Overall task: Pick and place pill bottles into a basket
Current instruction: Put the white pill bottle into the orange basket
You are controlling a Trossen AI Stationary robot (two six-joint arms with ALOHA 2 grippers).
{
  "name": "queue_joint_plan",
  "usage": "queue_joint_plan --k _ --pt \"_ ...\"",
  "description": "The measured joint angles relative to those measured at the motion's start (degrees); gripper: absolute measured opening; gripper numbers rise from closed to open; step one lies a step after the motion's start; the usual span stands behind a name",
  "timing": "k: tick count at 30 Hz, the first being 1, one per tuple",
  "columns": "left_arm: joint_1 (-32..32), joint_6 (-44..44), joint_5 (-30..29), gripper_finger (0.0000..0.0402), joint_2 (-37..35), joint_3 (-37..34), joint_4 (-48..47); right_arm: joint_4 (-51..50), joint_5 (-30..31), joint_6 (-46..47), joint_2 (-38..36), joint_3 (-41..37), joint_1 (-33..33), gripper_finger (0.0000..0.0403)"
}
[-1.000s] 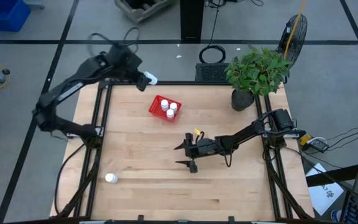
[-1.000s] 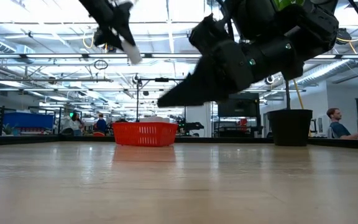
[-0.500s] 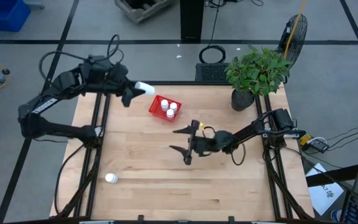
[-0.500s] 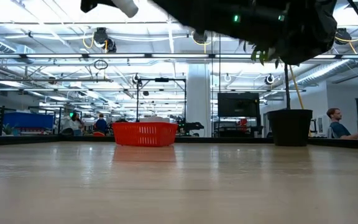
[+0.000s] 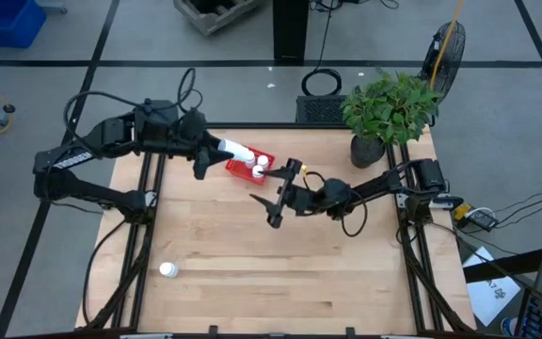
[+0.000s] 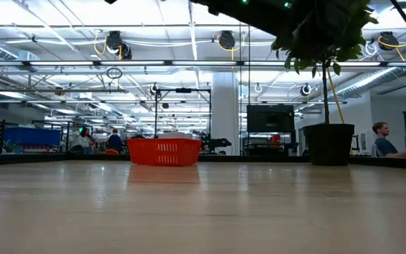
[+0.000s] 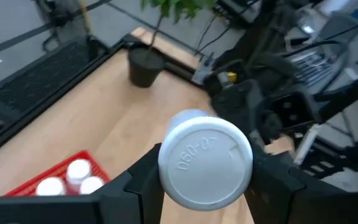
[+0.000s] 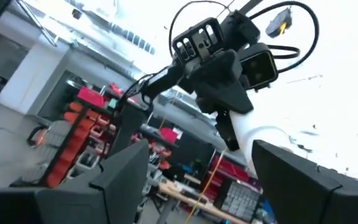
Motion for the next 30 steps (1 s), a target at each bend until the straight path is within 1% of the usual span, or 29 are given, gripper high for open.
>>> queue_joint_plan --k 3,6,11,14,20,25,30 --pt "-1.22 -0.21 -0.09 0.0175 0.38 0.07 0.63 -0.44 -1.52 0.16 0.00 1.53 -1.24 0.0276" --pt "-1.64 -0.27 0.09 0.0175 0.62 0.02 0.54 -0.58 -1.65 0.67 0.00 2.35 -2.13 0.0277" --pt "-3.01 -0.12 0.85 0.0189 1.44 -0.02 2.37 -1.83 -1.94 1.58 0.00 4.34 -2.58 0.0277" --pt "-3.30 -0.49 2.42 0.0181 1.94 0.00 3.38 -2.55 -3.22 1.37 0.00 5.02 -2.74 0.0277" --pt "-3.30 -0.52 2.33 0.0175 2.87 0.00 3.85 -2.87 -3.34 1.57 0.00 5.41 -3.29 0.0277" --pt "-3.26 -0.41 2.30 0.0189 3.08 0.00 3.56 -4.68 -3.35 1.85 -0.02 5.45 -4.08 0.0277" --pt "-3.37 -0.41 3.43 0.0175 3.10 0.01 5.48 -5.76 -2.93 2.56 0.00 5.47 -5.38 0.0277"
